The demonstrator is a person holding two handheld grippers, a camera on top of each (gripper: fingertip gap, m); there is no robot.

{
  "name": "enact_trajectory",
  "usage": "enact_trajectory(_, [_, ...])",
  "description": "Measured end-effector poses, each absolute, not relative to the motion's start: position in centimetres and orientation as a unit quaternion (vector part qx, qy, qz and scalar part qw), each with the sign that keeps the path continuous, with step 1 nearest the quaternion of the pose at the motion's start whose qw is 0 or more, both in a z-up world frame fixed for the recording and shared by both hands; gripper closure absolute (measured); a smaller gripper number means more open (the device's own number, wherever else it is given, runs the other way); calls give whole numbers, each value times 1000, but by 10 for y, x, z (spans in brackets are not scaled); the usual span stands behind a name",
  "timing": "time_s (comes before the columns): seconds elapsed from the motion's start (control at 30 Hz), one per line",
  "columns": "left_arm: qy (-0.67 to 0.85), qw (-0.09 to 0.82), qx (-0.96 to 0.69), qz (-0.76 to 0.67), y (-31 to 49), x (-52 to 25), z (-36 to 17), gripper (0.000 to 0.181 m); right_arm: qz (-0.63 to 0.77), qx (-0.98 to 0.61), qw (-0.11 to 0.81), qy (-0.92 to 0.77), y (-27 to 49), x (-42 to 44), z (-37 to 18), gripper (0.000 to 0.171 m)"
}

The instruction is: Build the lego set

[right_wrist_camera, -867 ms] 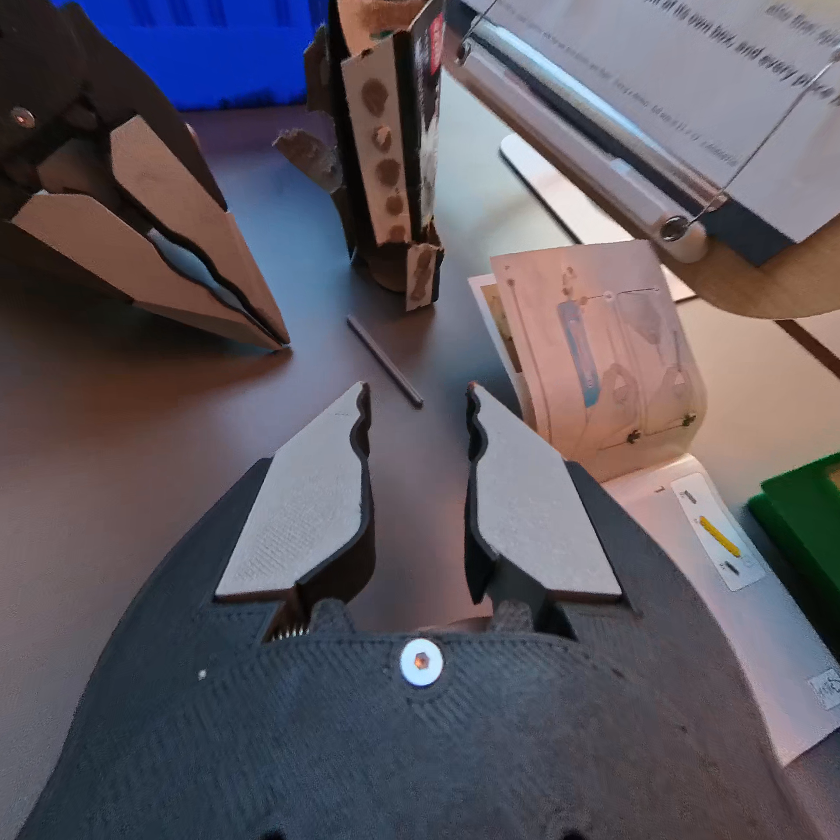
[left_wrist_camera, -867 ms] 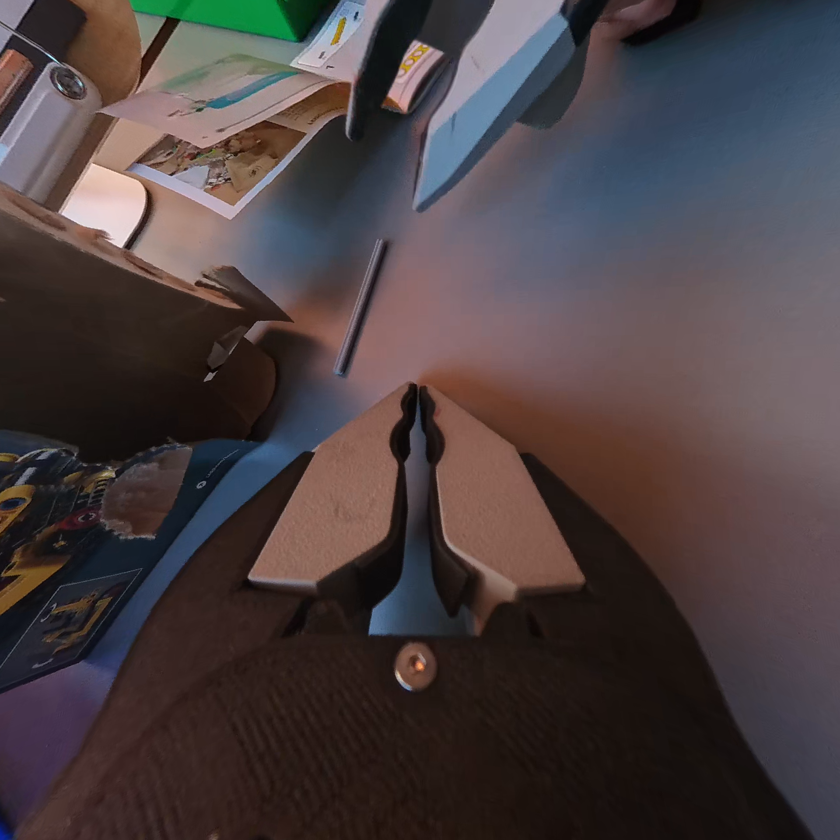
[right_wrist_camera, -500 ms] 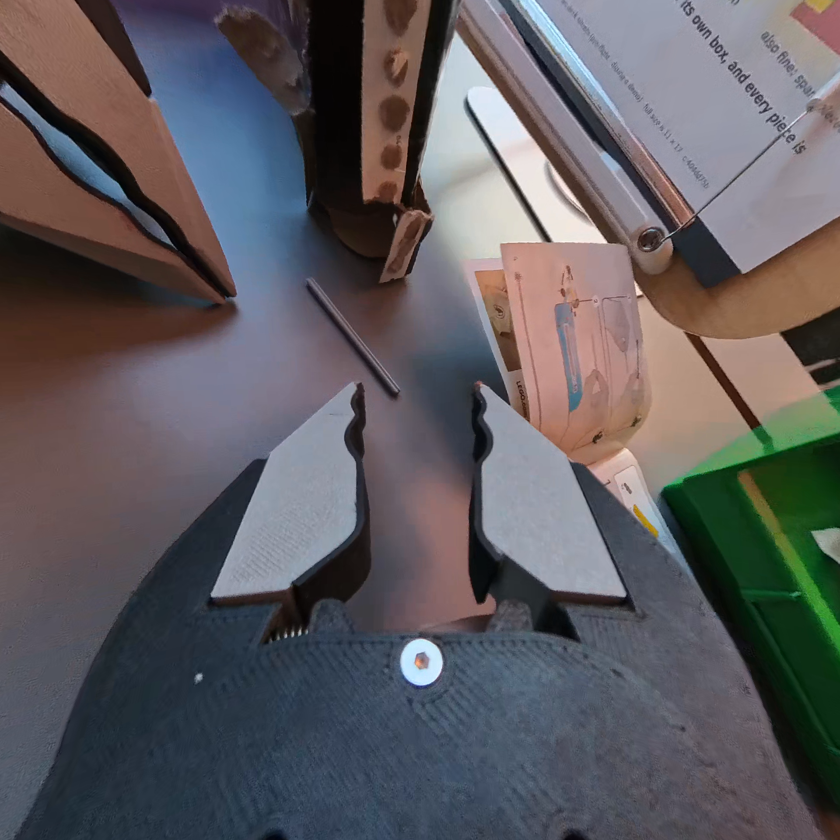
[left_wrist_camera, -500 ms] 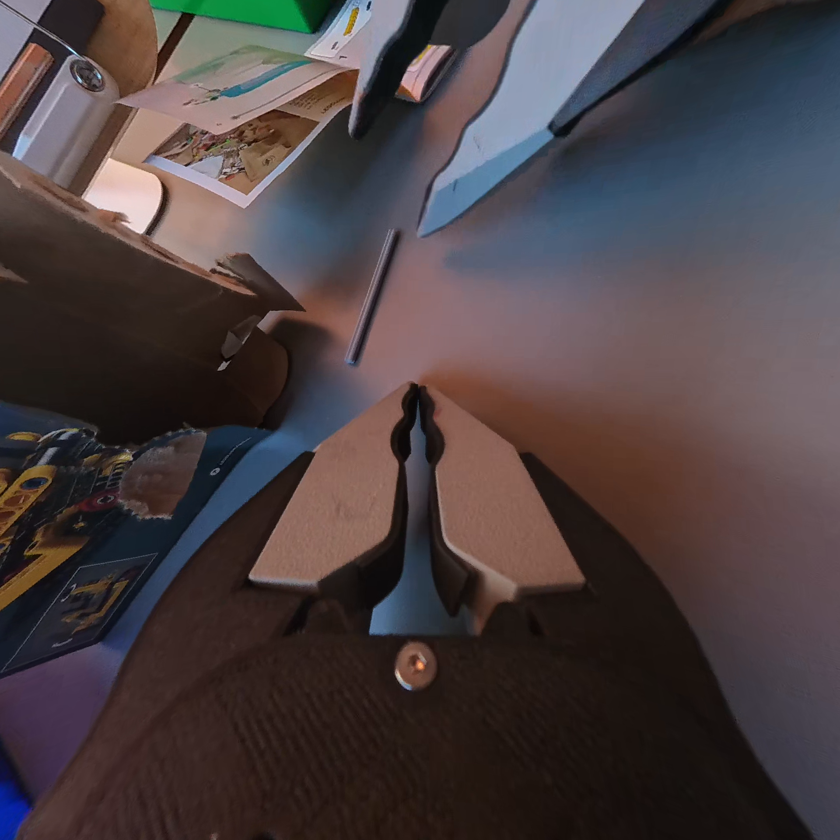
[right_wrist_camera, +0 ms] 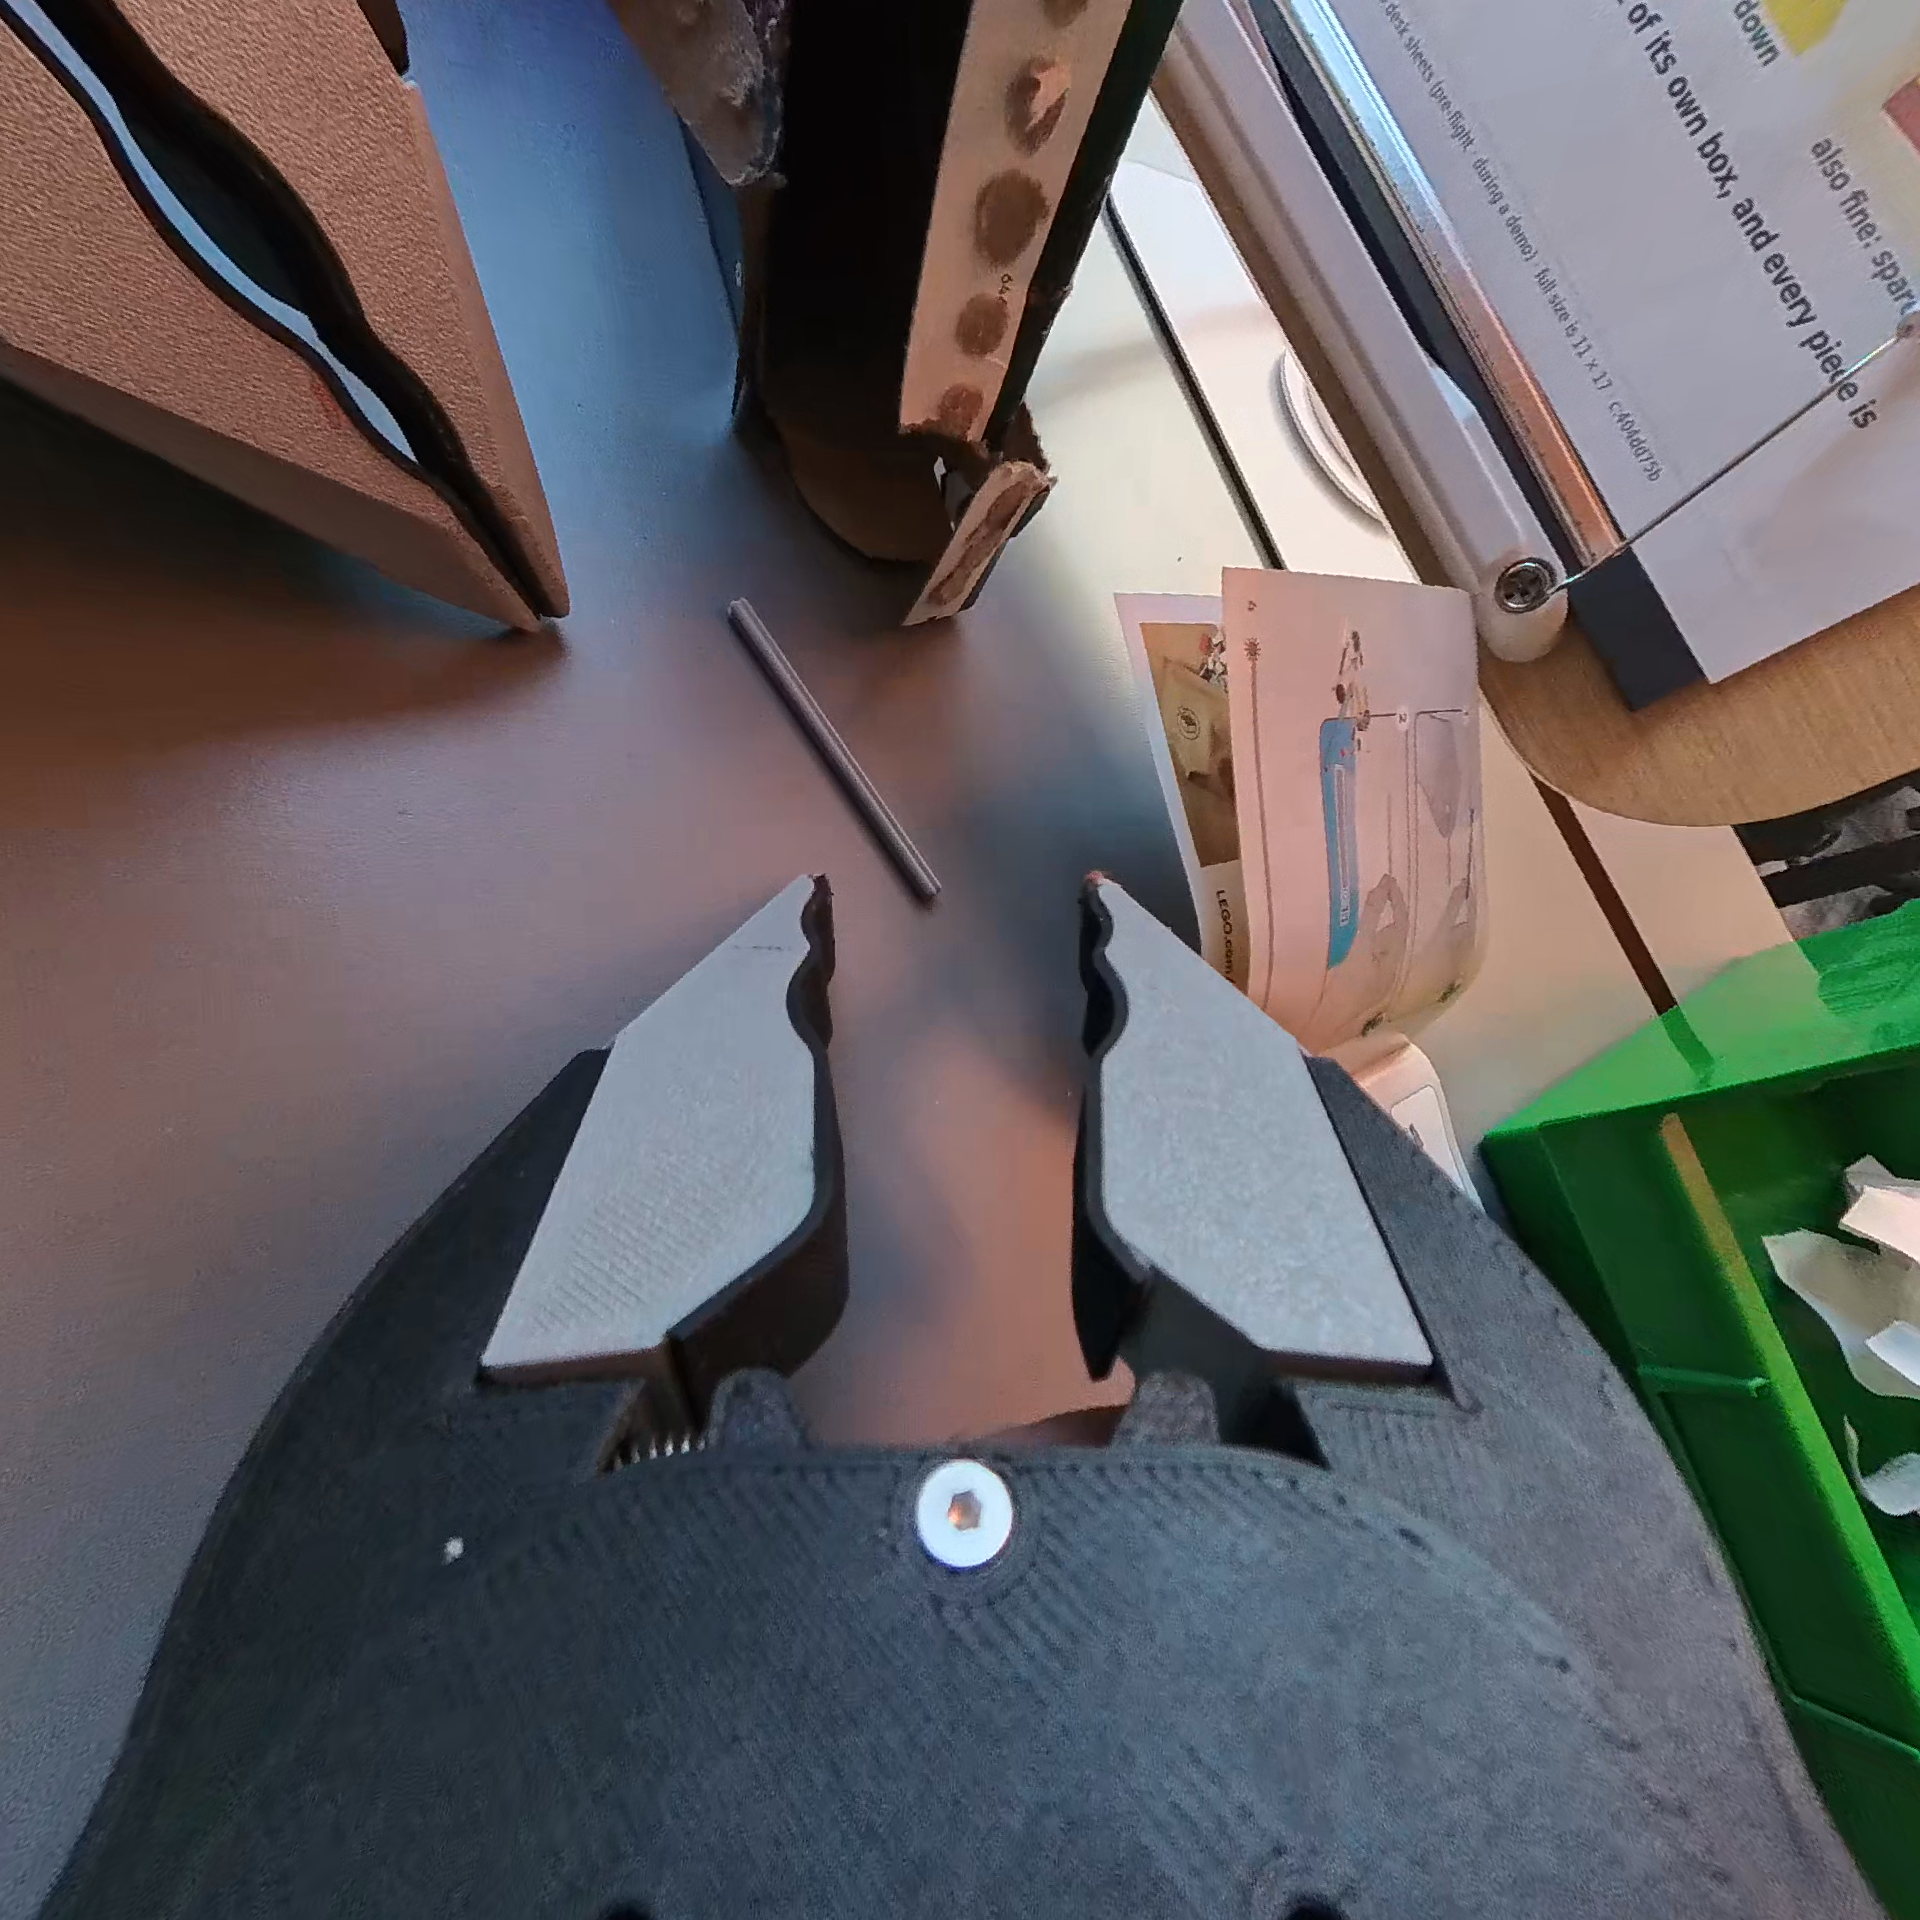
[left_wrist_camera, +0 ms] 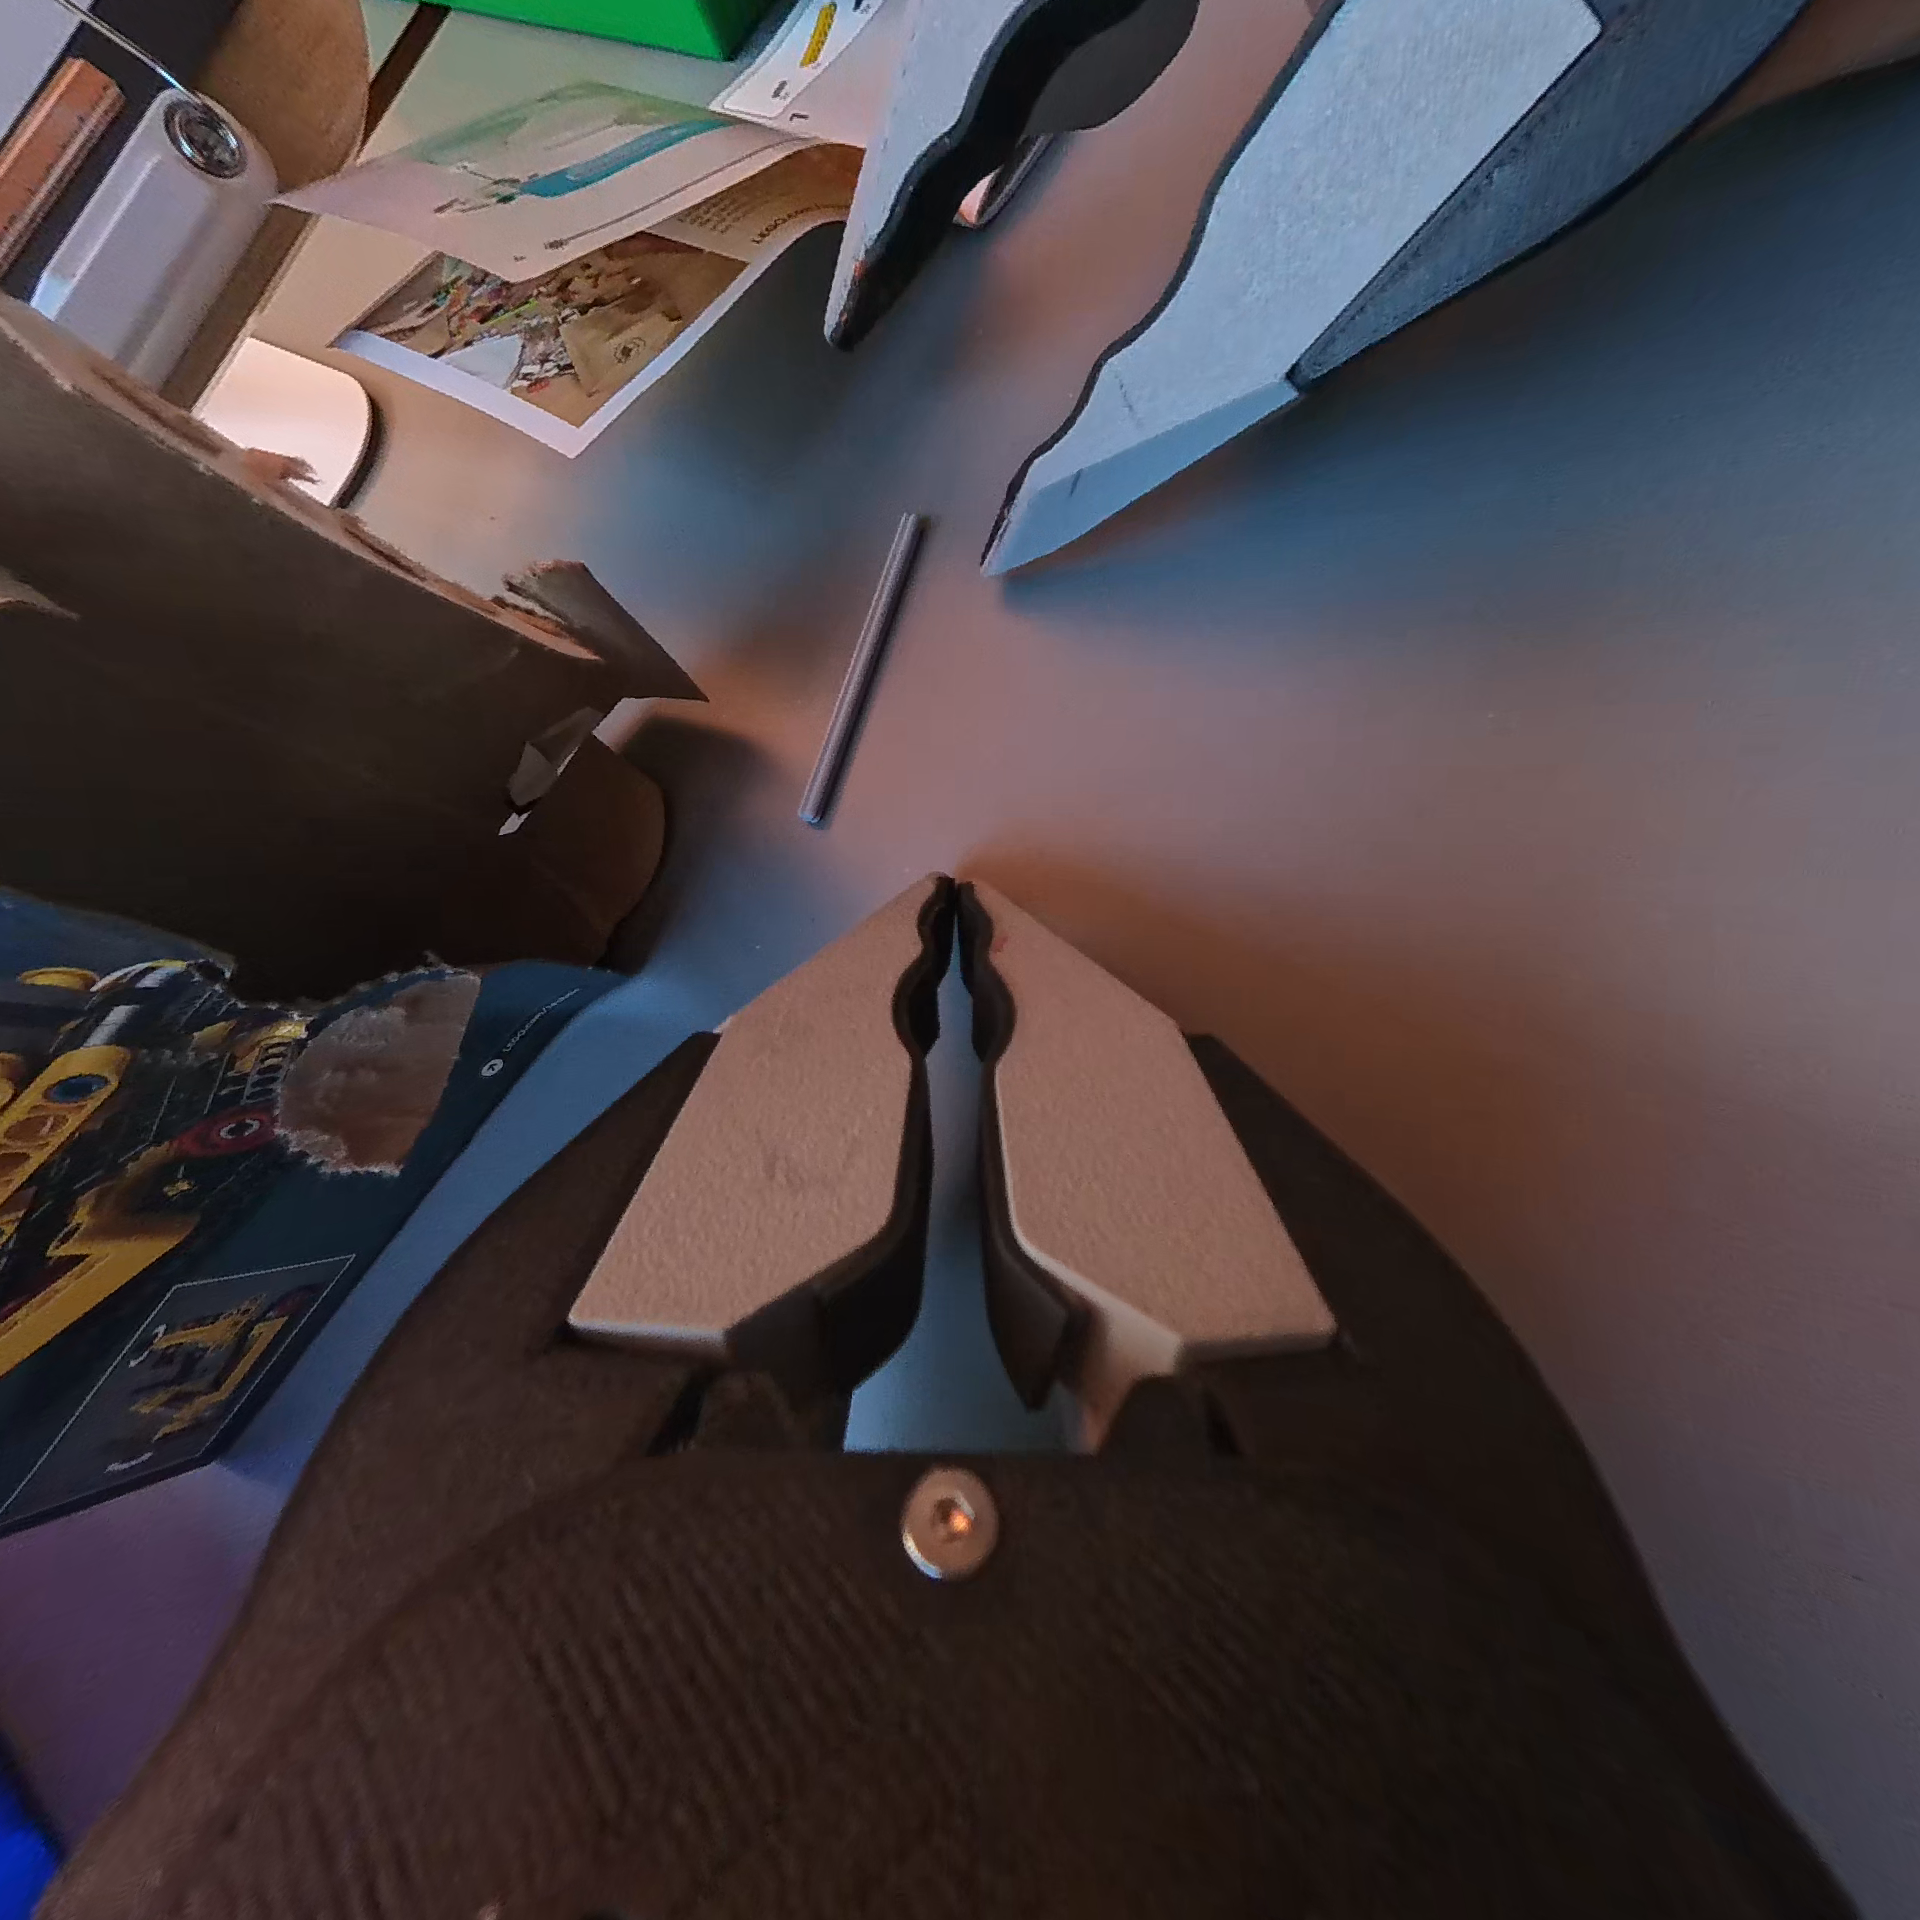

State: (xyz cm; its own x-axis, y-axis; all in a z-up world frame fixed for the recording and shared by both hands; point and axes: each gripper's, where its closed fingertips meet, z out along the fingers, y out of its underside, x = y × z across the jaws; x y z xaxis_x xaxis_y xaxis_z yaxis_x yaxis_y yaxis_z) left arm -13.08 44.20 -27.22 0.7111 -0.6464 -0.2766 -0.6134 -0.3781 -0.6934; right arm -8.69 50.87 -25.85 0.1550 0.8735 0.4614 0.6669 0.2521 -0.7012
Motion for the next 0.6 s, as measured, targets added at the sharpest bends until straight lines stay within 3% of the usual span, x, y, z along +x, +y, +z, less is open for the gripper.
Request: enact_trajectory(0.6, [380, 409, -830, -19, 442, -131, -272, 181, 115, -604, 461, -640, 509, -87, -259, 127])
